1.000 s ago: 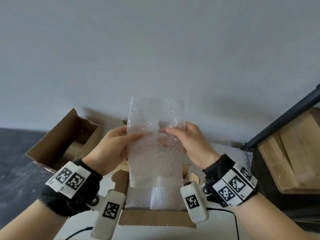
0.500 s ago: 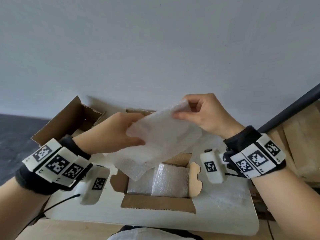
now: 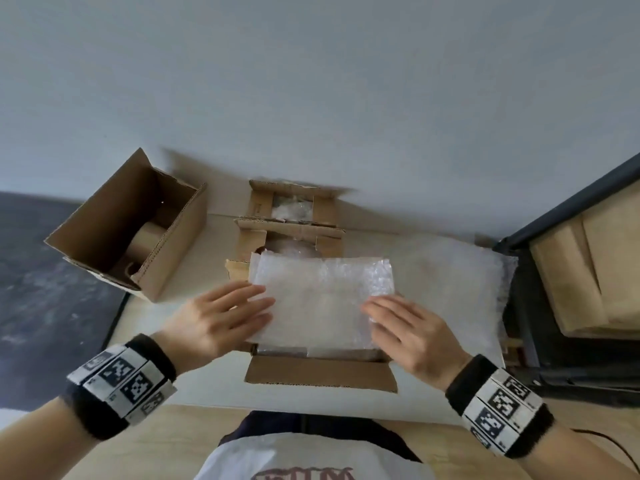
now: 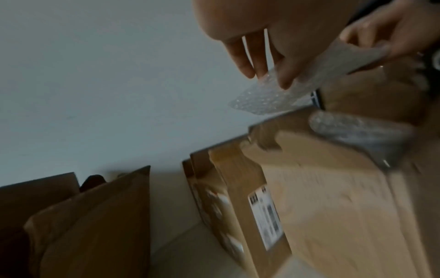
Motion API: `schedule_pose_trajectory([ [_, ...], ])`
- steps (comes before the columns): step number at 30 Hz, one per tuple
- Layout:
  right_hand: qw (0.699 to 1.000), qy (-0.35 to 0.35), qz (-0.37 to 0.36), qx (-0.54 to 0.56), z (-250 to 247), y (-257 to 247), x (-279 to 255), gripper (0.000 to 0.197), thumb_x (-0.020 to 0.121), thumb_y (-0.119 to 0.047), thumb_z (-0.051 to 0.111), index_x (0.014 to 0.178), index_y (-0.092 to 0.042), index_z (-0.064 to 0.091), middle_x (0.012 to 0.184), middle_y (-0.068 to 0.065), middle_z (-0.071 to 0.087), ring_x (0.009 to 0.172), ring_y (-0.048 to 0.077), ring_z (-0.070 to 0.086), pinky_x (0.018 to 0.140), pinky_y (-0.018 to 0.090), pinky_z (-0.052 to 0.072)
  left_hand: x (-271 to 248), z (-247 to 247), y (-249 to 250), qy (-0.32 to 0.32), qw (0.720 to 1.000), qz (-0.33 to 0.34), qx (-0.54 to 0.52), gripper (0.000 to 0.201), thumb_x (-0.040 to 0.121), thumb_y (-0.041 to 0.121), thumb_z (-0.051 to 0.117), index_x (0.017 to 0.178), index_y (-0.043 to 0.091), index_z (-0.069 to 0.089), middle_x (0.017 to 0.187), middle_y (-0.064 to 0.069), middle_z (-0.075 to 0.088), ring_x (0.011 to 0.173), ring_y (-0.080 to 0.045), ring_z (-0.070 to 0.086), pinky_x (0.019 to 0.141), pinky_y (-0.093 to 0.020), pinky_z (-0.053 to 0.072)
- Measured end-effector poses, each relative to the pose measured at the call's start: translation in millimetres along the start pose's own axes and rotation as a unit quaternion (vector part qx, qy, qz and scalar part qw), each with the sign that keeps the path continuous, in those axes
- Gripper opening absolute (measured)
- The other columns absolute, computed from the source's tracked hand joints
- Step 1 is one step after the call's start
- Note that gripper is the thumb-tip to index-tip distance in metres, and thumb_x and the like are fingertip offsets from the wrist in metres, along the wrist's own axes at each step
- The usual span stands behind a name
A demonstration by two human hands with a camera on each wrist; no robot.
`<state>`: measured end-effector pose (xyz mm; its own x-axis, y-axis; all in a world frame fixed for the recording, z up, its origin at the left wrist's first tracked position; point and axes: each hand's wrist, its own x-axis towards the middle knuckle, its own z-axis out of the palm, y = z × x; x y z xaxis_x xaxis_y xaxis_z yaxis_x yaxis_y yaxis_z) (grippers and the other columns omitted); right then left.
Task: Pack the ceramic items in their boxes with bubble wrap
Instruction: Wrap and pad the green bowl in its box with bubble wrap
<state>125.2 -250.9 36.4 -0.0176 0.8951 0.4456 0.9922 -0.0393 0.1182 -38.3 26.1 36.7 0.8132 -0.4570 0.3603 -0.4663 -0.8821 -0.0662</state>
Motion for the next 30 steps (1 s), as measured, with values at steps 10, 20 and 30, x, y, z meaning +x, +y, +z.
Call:
schedule_pose_trajectory([
  [10, 0.951, -0.292, 0.062, 0.075, 25, -11, -6, 0.02, 0.06, -0.005, 0.081, 0.07, -0.014, 0.067, 0.092, 0.006, 0.069, 0.079, 0.017, 0.067, 0.06, 0.023, 0.055, -2, 46, 6, -0.119, 0.988, 0.005, -0.102, 0.036, 0.092, 0.012, 0.042, 0.076, 0.013, 0.074, 0.083, -0.006, 0.071, 0.083, -0.022, 0.07, 0.076, -0.032, 0.058],
  [20, 0.911, -0.342, 0.165, 0.16, 21, -3, 22, 0.044, 0.089, -0.021, 0.061, 0.13, -0.01, 0.05, 0.141, 0.01, 0.042, 0.119, 0.026, 0.051, 0.069, 0.031, 0.054, 20, 38, 9, -0.173, 0.965, -0.145, -0.136, 0.044, 0.075, 0.023, 0.078, 0.117, 0.019, 0.066, 0.126, -0.01, 0.061, 0.108, -0.027, 0.063, 0.086, -0.04, 0.054],
  [30, 0.832, -0.465, 0.235, 0.19, 54, 0, 14, 0.093, 0.082, -0.041, 0.067, 0.15, -0.009, 0.012, 0.157, 0.003, 0.013, 0.133, 0.023, 0.038, 0.093, 0.036, 0.046, 17, 67, 2, -0.324, 0.918, -0.185, -0.132, 0.072, 0.081, 0.063, 0.056, 0.143, 0.035, 0.036, 0.147, 0.007, 0.04, 0.132, -0.017, 0.042, 0.107, -0.031, 0.034],
])
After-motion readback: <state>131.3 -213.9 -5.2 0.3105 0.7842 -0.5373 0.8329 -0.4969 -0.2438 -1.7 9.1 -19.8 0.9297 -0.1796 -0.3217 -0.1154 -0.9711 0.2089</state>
